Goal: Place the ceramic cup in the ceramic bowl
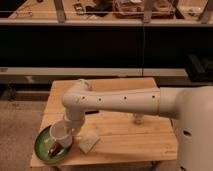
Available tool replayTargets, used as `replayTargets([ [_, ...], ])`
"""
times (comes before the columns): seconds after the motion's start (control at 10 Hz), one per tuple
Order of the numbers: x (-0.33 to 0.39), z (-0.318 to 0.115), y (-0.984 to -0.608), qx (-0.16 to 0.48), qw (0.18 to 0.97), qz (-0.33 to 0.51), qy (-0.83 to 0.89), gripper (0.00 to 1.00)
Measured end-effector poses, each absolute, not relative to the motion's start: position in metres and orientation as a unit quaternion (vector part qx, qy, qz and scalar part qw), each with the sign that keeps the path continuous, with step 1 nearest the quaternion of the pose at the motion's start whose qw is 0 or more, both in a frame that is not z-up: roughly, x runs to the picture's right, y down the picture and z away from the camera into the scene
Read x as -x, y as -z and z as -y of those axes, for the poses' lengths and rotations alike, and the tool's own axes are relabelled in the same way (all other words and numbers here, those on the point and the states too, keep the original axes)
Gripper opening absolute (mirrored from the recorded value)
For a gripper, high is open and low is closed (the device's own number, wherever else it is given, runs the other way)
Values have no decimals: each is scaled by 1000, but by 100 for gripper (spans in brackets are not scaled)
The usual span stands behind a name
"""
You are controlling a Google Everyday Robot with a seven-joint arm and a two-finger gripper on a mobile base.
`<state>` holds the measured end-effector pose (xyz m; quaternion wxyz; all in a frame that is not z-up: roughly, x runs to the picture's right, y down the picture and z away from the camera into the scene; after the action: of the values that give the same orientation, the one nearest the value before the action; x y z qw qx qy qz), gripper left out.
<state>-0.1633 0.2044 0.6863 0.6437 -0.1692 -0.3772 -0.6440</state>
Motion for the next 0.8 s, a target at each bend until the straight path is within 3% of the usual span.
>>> replayTargets([
  [0.8, 229, -193, -709, 134, 623, 405, 655, 0],
])
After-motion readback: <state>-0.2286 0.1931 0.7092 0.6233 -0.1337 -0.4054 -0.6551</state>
